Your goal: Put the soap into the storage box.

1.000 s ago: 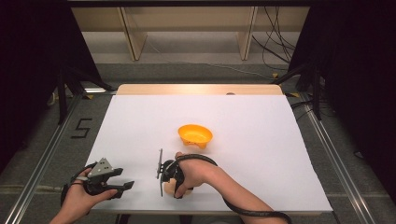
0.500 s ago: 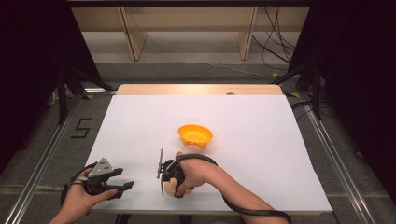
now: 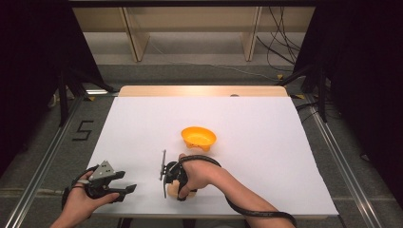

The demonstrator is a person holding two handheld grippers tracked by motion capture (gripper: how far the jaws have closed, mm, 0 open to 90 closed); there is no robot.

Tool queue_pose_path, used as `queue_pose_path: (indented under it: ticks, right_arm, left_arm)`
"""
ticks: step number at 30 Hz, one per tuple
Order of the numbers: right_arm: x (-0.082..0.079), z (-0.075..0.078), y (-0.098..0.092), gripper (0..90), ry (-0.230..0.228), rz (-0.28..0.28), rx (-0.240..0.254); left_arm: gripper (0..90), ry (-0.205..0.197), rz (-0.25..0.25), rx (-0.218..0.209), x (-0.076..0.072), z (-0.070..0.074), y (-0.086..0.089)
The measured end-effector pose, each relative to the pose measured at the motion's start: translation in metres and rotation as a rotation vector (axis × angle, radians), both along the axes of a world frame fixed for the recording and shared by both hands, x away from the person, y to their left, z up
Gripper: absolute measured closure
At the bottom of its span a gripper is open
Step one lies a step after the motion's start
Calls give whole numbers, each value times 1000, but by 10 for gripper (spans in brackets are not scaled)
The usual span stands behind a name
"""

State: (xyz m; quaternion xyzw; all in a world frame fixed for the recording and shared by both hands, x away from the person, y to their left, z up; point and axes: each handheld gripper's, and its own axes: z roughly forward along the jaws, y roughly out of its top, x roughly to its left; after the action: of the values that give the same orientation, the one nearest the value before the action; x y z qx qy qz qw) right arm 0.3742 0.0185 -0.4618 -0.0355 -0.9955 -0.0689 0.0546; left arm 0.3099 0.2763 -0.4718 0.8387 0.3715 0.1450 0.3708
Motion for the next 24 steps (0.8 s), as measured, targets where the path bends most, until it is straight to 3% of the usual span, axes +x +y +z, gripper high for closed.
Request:
queue_pose_path:
  ticks: [3,4,5,8,9,14,19,24]
  right_arm:
    - [-1,2,-1,334,1,-13,-3]
    - [1,2,-2,334,-3,12,9]
    - [-1,3,-2,335,2,-7,0]
    - [1,5,-5,334,-3,29,0]
    - [0,6,-6,334,1,10,0]
    - [1,11,-15,334,15,73,-10]
    - [3,15,-24,334,14,92,-7]
    - [5,23,-37,334,1,52,-54]
  left_arm:
    - [315,1,2,-3,0,0,0]
    - [315,1,1,-4,0,0,0]
    - [315,1,1,-4,0,0,0]
    - [315,4,-1,-6,0,0,0]
    - [315,4,-3,-5,0,0,0]
    - [315,6,2,-5,0,-1,0]
    - [315,12,1,-3,0,-1,0]
    - [315,18,10,-18,0,-1,-1]
